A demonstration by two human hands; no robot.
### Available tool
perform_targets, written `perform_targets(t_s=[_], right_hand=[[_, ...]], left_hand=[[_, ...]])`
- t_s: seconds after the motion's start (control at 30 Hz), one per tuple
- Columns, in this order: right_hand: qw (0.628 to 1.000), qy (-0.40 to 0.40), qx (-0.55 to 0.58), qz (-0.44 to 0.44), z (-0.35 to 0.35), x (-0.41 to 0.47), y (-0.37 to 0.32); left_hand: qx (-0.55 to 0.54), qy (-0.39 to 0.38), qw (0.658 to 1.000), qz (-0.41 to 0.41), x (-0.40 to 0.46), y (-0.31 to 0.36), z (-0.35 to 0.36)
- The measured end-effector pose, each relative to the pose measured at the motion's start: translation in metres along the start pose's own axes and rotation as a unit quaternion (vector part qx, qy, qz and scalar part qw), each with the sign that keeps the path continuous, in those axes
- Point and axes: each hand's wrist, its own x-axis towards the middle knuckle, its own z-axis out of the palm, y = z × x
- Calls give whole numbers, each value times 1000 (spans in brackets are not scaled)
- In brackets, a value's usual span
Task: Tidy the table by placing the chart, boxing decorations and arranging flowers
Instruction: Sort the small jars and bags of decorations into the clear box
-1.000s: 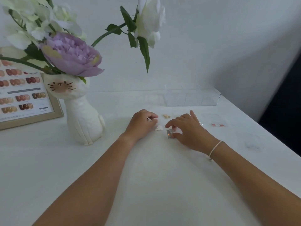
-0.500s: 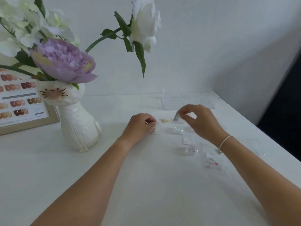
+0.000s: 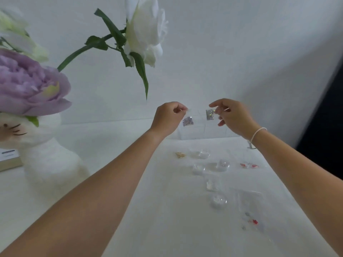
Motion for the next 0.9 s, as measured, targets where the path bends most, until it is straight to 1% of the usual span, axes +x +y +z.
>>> perform_targets(t_s=[0.13,0.33,0.43,0.53,0.63,0.7,0.83,0.9], right_hand=[[1000,-8,-3,3,6,14,5],[999,20,20,-21,17,28,-1],[999,15,10,-31,21,34,-2],[999,0,-30,-44,25,38,-2],[996,-25,-70,-45,30,41,-3],[996,-39,-77,-36,33,46,-3],[993,-72,-86,-36,42,48,-5],[990,-92,-96,-35,47,49,-5]], left_hand=[[23,-10,1000,-5,24,-9,15],[71,-64,995,-41,36,-24,30],[127,-97,986,-37,35,-28,34],[181,-90,979,-35,36,-34,36],[167,-86,981,-45,36,-38,35],[148,-75,985,-43,37,-39,33],[91,-22,996,1,24,-37,22],[62,-4,998,-3,17,-38,15]])
